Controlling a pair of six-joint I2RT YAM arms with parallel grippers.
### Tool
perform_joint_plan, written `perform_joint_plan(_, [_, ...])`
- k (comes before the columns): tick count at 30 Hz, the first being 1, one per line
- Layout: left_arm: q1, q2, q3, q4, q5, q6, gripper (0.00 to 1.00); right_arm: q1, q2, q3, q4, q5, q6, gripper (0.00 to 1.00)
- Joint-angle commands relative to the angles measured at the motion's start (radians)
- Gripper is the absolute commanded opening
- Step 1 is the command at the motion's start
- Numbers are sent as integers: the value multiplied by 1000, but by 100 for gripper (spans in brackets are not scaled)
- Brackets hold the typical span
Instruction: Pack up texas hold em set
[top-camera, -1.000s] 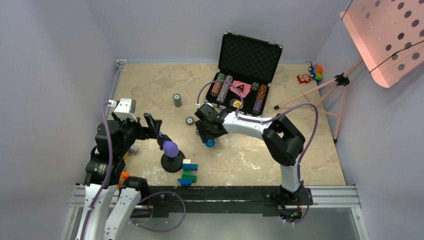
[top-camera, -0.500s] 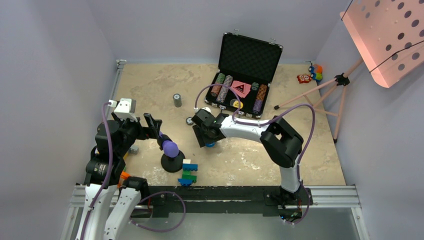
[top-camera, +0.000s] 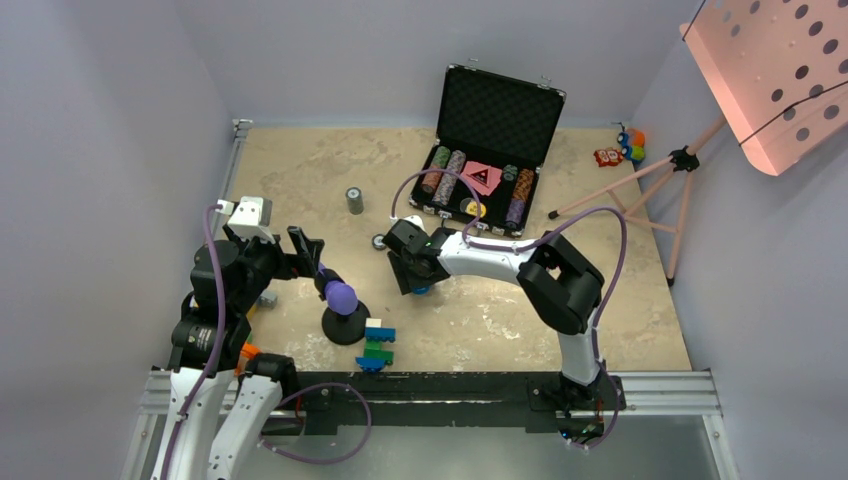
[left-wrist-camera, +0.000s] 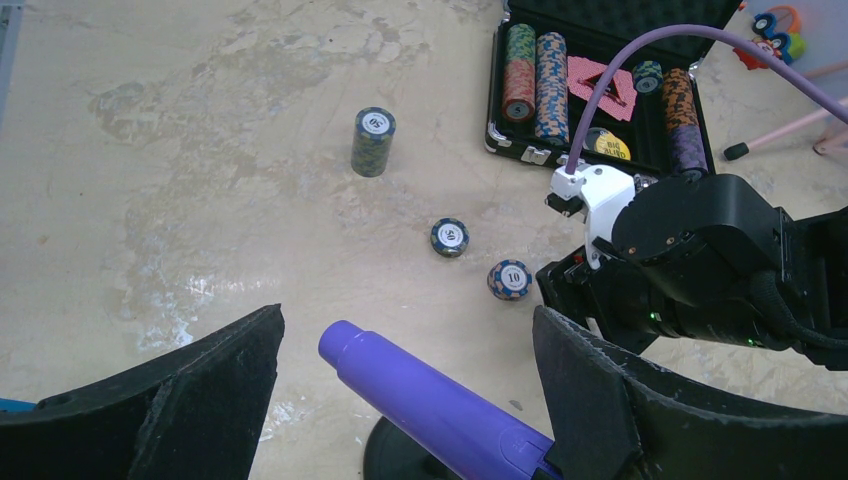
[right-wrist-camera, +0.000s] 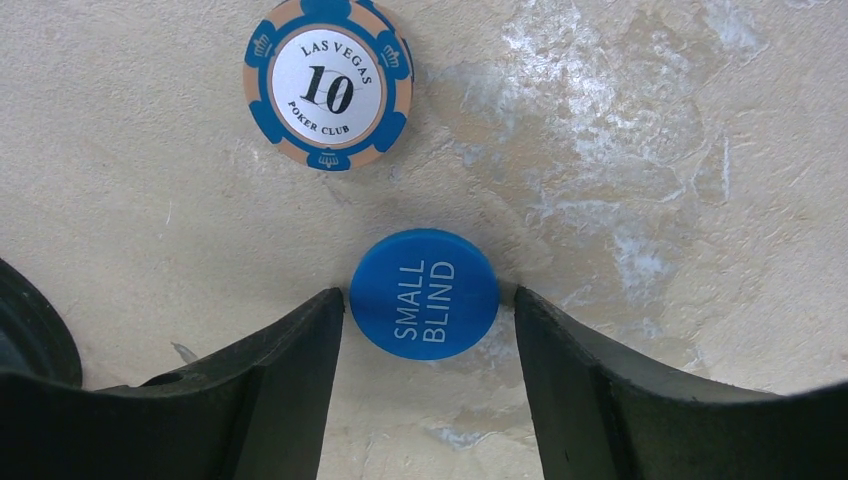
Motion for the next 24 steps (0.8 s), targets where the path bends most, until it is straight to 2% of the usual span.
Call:
perform_joint_plan(1, [-6,-6,-2,20,4,16,98,8,18,21,-34,41,16,65])
perform_joint_plan(18, [-6,-6,-1,20,6,16,98,8,16,24,-48,56,32,45])
perform_joint_plan(24, [-6,-6,-2,20,4,16,98,8,-36,16,-45,47,32,42])
